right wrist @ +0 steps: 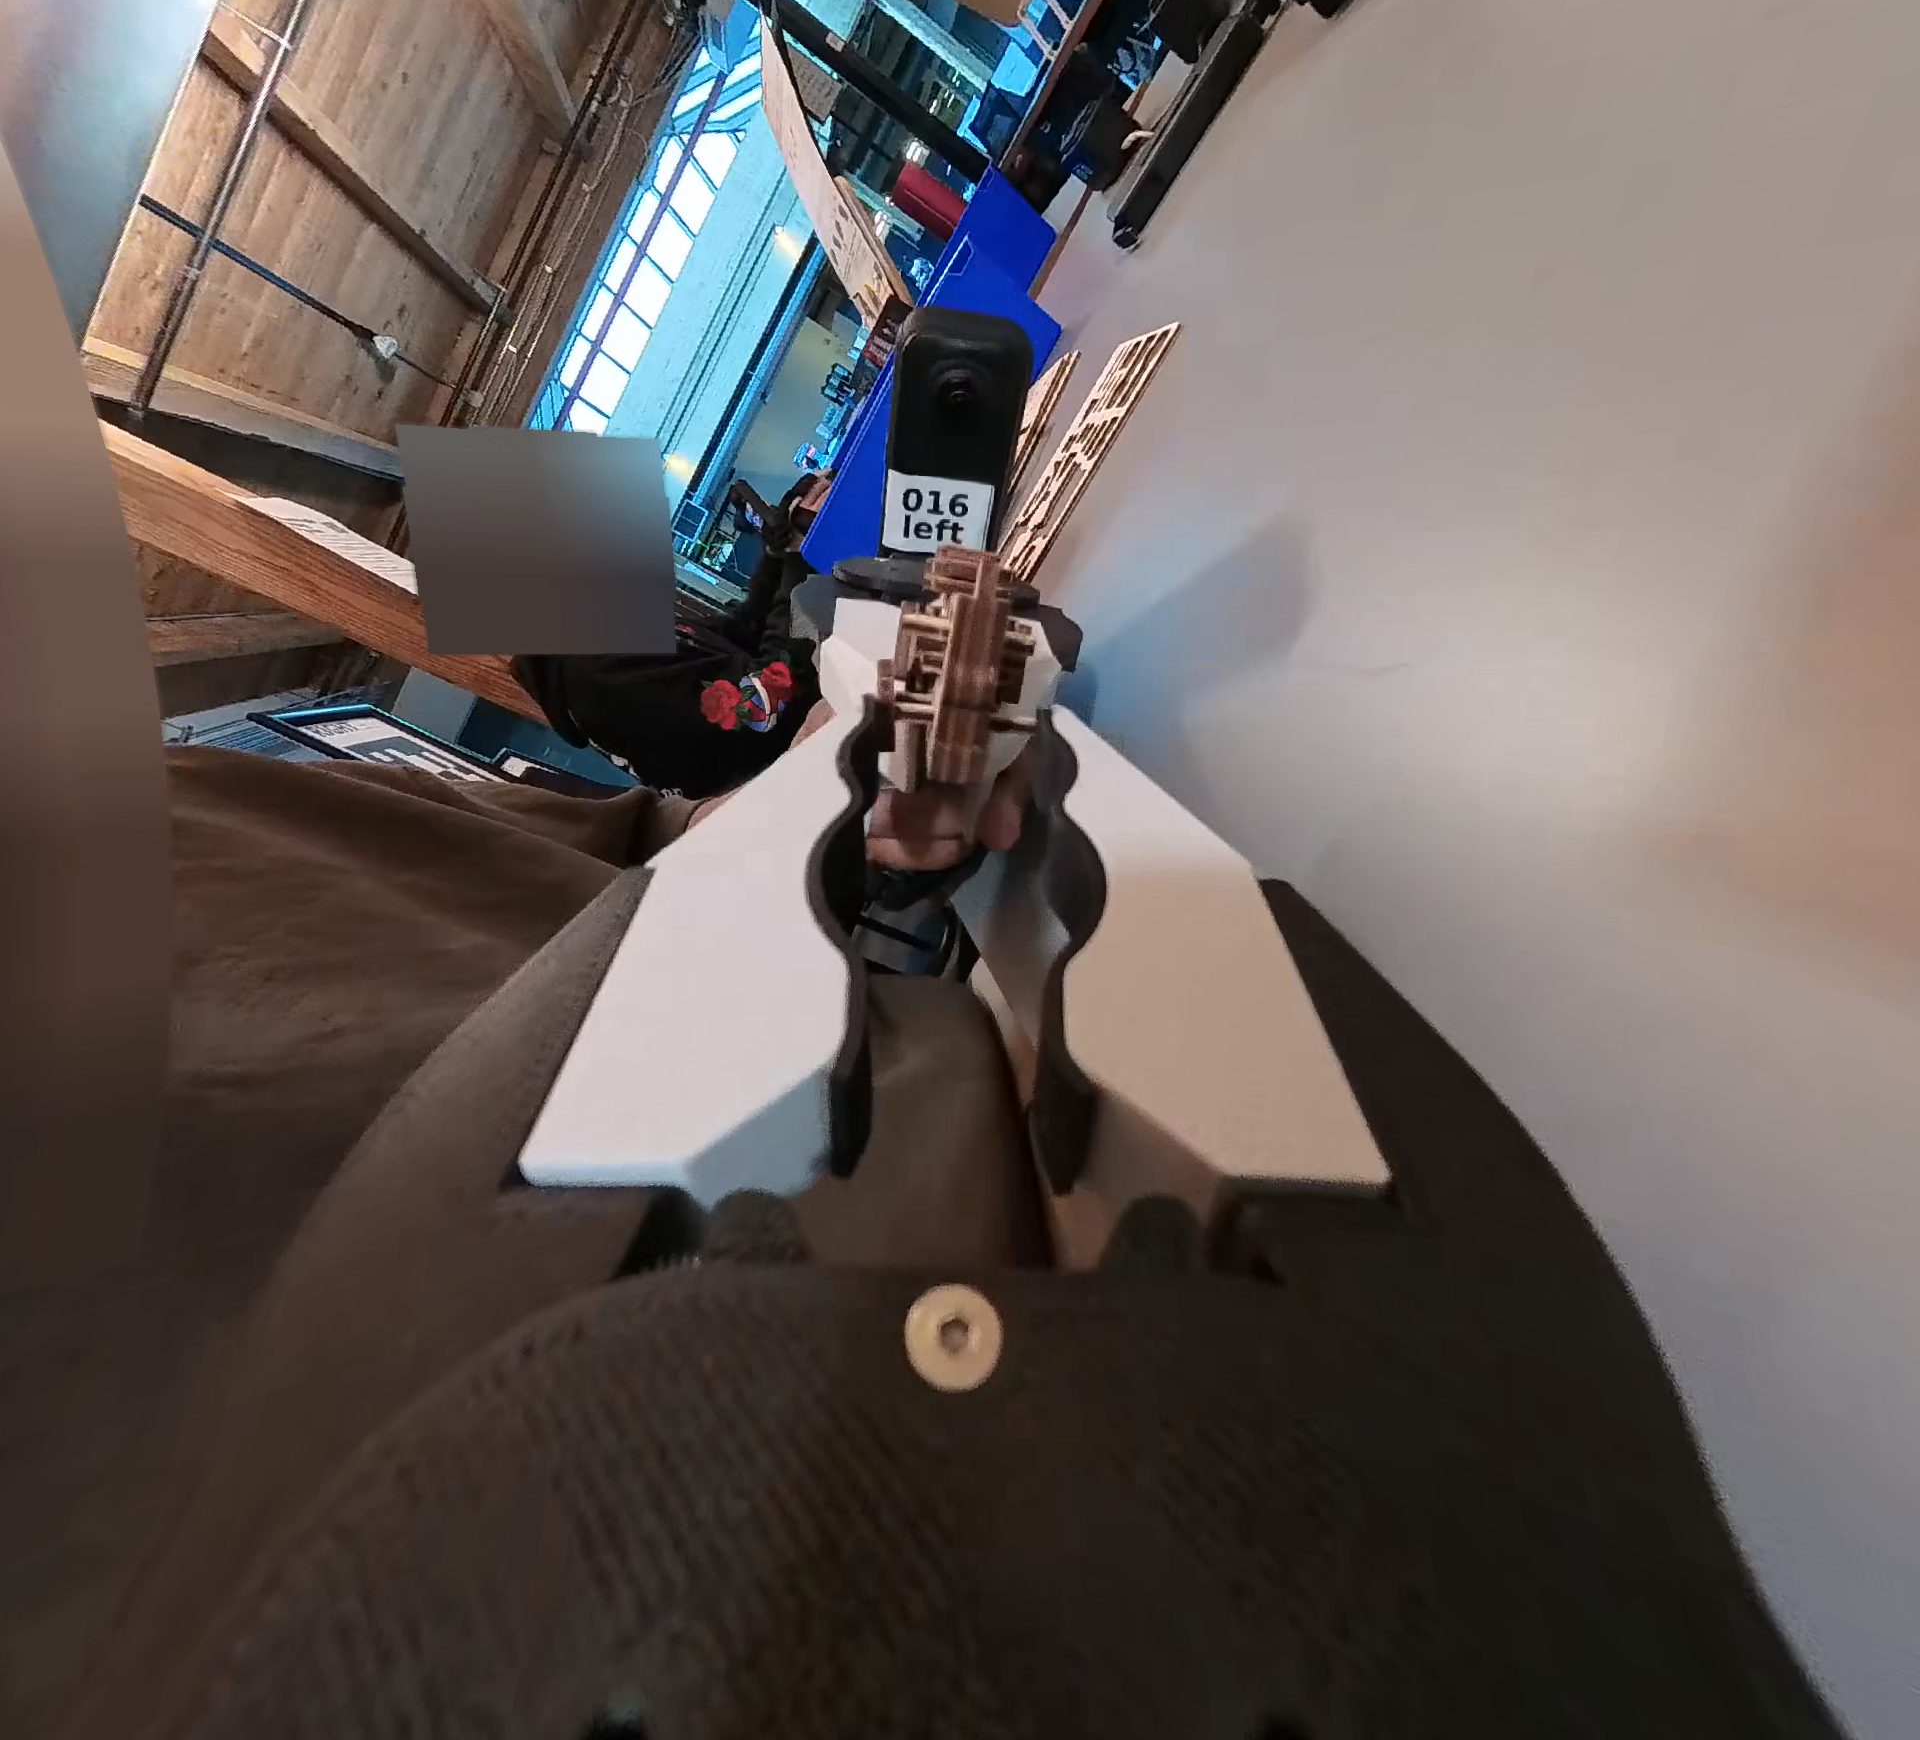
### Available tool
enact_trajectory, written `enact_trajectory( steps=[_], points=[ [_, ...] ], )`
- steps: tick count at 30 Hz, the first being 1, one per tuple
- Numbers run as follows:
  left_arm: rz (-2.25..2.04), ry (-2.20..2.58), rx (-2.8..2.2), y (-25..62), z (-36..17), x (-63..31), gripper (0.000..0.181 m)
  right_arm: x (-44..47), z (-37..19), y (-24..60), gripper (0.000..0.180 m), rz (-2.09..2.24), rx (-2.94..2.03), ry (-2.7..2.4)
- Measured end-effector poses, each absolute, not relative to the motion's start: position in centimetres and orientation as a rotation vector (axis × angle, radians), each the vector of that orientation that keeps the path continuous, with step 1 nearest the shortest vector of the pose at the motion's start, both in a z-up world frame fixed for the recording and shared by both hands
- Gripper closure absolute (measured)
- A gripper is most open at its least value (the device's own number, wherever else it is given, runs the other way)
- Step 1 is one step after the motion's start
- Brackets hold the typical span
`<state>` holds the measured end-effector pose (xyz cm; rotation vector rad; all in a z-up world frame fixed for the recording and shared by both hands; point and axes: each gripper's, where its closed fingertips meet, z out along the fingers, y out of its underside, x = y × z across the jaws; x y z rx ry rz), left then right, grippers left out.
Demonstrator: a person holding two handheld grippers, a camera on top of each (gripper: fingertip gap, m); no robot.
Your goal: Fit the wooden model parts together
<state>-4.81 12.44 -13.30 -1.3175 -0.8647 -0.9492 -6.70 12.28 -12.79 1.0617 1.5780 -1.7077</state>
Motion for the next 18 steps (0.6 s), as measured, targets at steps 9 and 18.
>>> enact_trajectory(
  steps=[9, 18],
  points=[
    [-0.926, -0.859, -1.346, 12.61, -13.46, -4.6, 0.171, -6.57, -12.73, 12.38, 0.152, -1.692, 1.059, 1.573],
    [-0.919, -0.884, -1.293, 12.2, -13.2, -5.31, 0.143, -6.54, -12.79, 12.53, 0.152, -1.689, 1.065, 1.587]
  ],
)
